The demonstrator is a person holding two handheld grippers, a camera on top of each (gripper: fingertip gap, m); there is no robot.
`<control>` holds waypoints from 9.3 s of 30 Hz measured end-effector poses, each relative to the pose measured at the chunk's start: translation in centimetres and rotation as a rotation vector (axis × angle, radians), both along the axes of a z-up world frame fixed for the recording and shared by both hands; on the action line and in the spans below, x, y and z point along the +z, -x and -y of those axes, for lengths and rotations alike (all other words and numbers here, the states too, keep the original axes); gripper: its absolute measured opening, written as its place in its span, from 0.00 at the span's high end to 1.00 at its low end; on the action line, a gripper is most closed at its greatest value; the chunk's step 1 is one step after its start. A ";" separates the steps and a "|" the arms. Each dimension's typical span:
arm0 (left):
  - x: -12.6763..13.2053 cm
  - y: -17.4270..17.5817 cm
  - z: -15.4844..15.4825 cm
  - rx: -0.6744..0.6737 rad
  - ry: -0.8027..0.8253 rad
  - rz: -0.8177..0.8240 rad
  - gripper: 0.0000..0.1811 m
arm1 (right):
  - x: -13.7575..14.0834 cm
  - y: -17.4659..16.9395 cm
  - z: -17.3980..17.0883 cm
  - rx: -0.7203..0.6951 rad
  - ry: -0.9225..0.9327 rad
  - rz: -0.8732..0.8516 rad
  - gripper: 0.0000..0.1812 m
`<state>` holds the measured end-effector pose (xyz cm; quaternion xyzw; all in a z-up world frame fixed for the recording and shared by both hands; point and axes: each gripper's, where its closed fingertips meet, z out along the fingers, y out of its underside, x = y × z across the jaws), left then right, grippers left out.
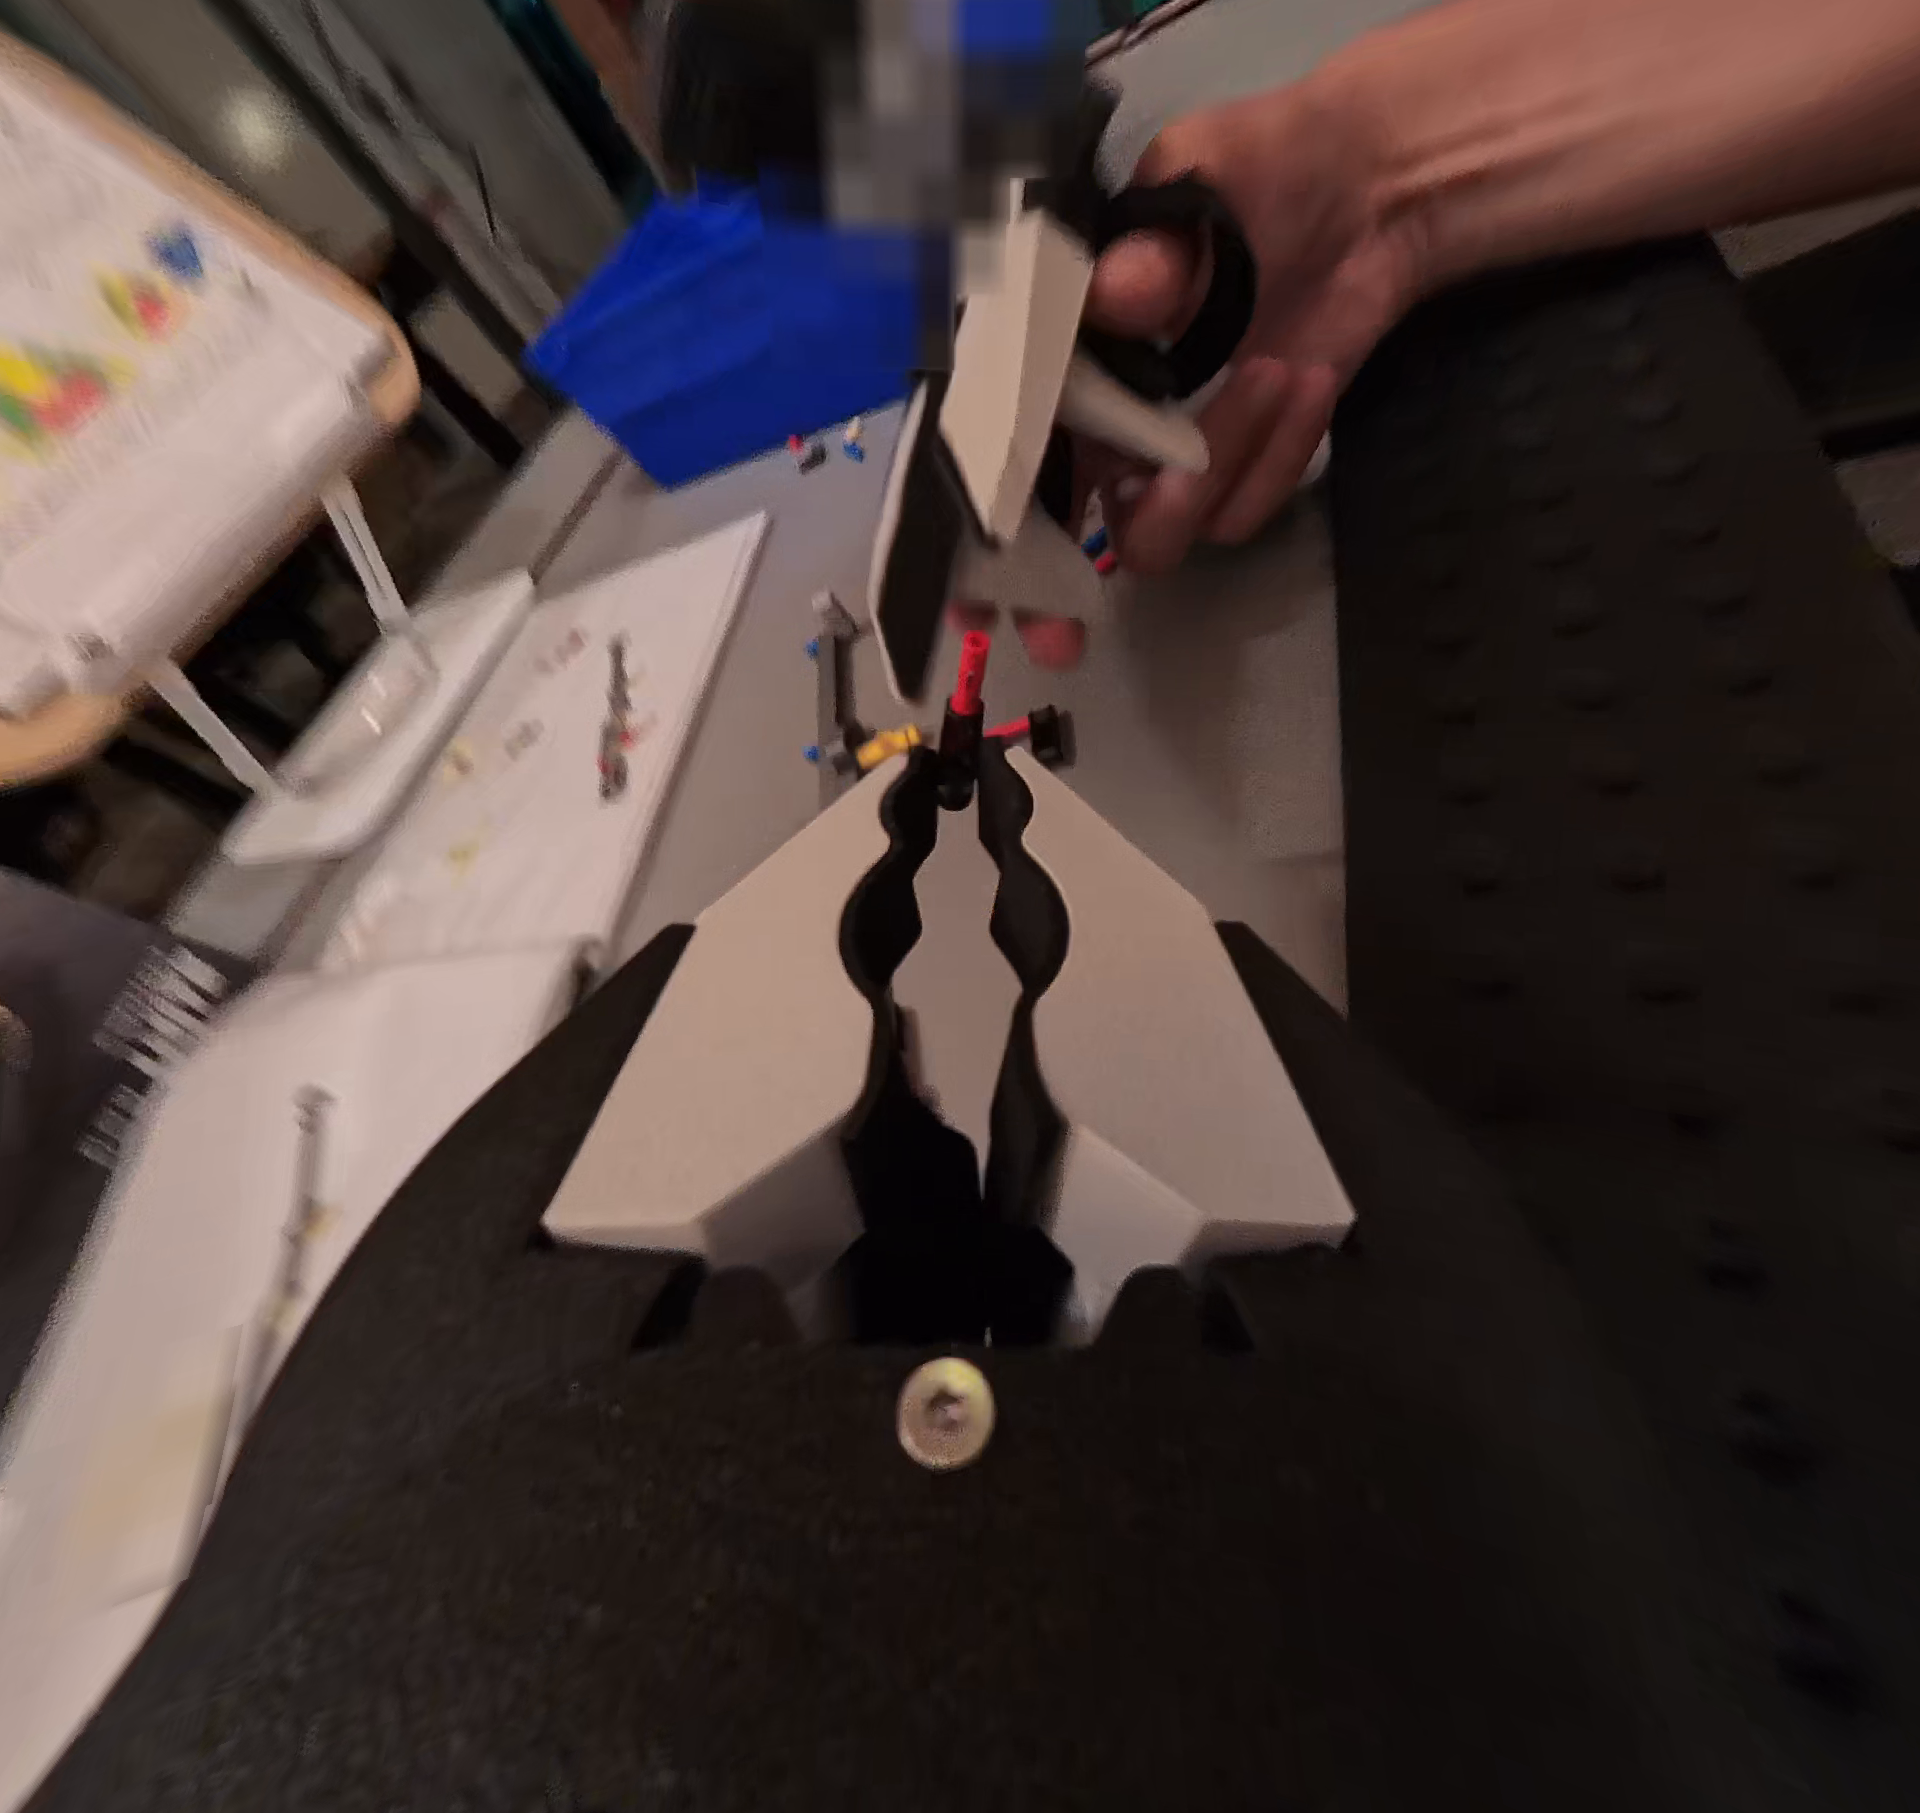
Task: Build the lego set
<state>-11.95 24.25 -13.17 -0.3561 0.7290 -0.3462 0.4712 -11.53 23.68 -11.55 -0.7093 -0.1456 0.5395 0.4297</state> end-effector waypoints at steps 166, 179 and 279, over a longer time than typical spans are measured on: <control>-3.0 -2.2 -4.0 0.247 0.189 -0.132 0.91 | -3.7 -18.0 -3.2 -0.966 -0.095 0.854 0.86; -3.3 -2.1 -3.9 0.242 0.226 -0.158 0.91 | -3.7 -17.8 -3.3 -0.957 -0.098 0.860 0.87; -5.4 -3.0 0.2 0.117 0.262 -0.300 0.79 | -9.0 -6.5 0.3 -0.188 -0.092 1.049 0.86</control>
